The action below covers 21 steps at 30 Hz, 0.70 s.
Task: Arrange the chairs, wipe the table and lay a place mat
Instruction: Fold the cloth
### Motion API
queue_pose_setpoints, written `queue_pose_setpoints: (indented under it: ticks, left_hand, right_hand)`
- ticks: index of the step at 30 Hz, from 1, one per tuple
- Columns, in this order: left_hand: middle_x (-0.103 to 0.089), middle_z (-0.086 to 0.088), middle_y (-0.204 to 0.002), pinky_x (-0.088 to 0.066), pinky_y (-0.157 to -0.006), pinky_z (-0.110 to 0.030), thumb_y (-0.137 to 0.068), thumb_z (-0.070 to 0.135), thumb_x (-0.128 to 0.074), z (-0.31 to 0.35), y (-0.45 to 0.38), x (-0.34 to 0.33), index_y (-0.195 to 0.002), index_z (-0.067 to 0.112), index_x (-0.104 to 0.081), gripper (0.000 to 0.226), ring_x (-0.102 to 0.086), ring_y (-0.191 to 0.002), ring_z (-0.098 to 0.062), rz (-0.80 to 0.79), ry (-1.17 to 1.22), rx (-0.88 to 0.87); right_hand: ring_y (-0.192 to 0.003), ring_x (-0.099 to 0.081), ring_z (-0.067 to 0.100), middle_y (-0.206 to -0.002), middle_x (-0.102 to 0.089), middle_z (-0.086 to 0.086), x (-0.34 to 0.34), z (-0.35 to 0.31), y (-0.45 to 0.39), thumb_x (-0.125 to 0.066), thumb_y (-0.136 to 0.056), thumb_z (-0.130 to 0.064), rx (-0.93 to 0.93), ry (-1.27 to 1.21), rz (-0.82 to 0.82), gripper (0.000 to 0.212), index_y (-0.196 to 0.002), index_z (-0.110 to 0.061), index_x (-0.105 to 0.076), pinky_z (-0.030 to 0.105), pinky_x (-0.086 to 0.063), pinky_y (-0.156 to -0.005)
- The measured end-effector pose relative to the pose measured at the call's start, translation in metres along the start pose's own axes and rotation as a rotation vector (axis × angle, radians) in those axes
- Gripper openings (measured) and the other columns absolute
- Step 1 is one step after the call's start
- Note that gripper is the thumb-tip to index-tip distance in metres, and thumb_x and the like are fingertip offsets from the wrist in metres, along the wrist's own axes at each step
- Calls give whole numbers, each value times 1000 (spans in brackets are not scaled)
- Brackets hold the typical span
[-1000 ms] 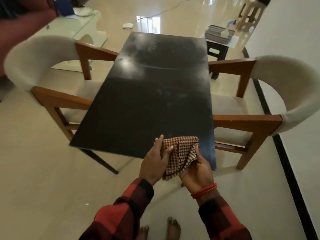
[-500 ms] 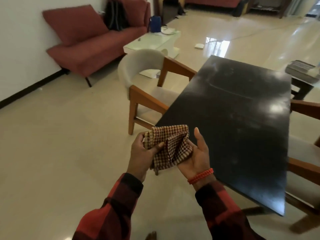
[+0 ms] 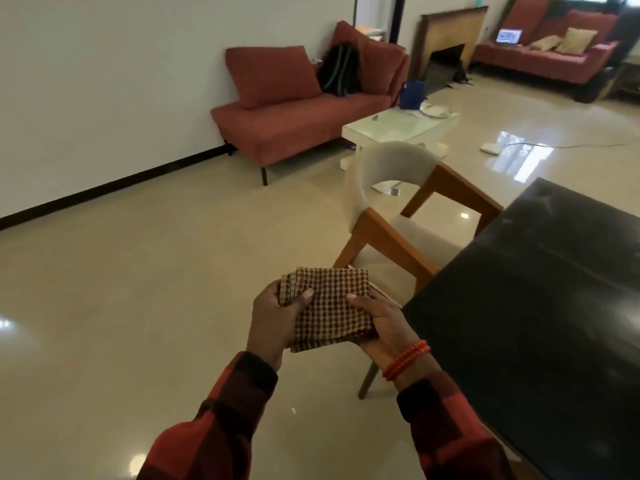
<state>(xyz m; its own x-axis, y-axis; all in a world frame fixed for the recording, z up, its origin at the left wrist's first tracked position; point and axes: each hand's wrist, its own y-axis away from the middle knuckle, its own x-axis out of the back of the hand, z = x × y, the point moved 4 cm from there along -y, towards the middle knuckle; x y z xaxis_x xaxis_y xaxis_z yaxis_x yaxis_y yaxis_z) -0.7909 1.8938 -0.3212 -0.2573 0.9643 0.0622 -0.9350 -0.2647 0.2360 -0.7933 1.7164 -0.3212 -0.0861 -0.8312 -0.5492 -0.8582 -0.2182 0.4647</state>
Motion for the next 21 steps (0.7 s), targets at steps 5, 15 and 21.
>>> queue_pose_setpoints:
  ticks: [5, 15, 21]
  left_hand:
    - [-74, 2, -106, -59, -90, -47, -93, 29, -71, 1, -39, 37, -109, 20, -69, 19, -69, -101, -18, 97, 52, 39]
    - [-74, 1, -109, -58, -89, -47, -94, 25, -70, 16, -188, 65, -110, 20, -68, 17, -69, -104, -20, 137, 81, 102]
    - [-76, -4, -110, -59, -80, -41, -91, 19, -72, 57, -301, 52, -117, 13, -70, 27, -72, -103, -24, 28, 192, 177]
  right_hand:
    - [-101, -69, 30, -112, -72, 13, -34, 11, -54, -56, -99, -6, -46, 111, -18, 22, -119, -11, -64, 45, -59, -83]
    - [-97, -72, 32, -111, -74, 16, -84, -7, -220, -59, -97, -4, -90, 112, -88, 24, -121, -5, -65, 46, -62, -79]
    - [-105, -69, 34, -116, -72, 17, -112, -68, -319, -60, -97, -5, -91, 51, -58, 27, -124, -6, -65, 48, -61, -84]
